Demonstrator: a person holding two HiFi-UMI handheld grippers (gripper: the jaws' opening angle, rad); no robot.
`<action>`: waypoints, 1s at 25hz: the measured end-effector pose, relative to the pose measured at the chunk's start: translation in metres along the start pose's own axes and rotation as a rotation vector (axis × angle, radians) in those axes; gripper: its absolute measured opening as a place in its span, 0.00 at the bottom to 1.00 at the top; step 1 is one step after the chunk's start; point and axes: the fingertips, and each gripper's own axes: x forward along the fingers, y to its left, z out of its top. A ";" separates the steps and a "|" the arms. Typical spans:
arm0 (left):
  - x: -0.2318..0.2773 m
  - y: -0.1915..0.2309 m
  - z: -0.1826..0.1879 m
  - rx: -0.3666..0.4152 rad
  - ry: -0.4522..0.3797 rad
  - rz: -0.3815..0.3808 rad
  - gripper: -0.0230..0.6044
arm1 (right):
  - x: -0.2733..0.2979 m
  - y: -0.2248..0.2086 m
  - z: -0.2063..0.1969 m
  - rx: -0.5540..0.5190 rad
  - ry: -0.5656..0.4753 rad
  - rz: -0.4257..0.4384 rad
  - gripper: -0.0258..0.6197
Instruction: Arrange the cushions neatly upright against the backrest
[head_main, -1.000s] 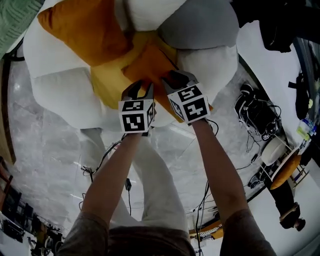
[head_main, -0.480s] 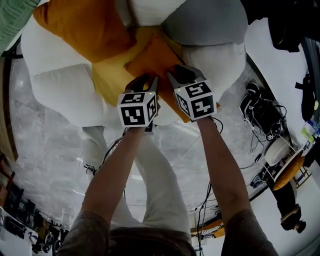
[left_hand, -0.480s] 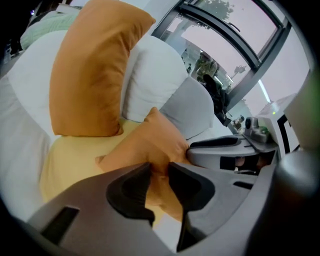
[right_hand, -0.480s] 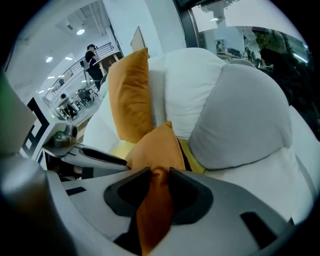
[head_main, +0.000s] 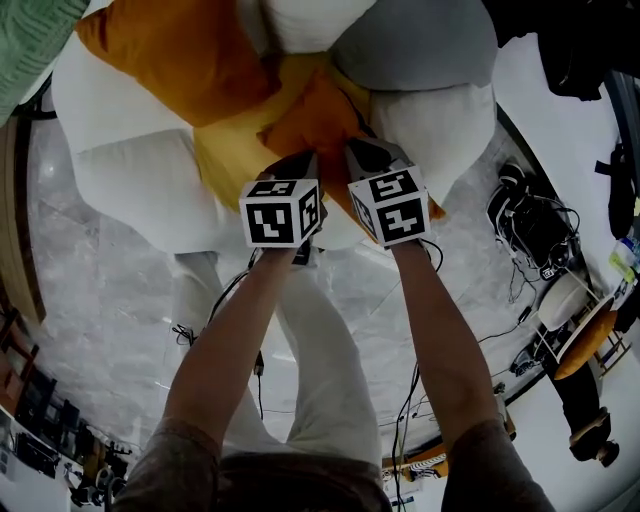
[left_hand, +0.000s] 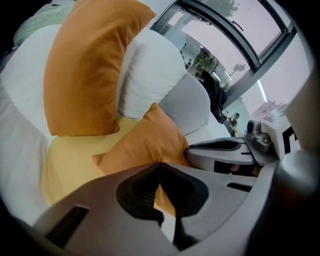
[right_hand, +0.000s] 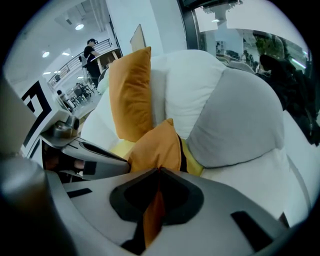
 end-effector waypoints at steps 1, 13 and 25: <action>-0.003 -0.003 0.002 0.020 0.012 -0.005 0.05 | -0.004 0.000 0.001 -0.001 -0.003 -0.019 0.09; -0.072 -0.061 0.102 0.334 -0.024 -0.008 0.05 | -0.084 -0.009 0.073 0.236 -0.189 -0.112 0.08; -0.134 -0.118 0.204 0.518 -0.112 -0.008 0.05 | -0.161 -0.023 0.164 0.292 -0.358 -0.153 0.08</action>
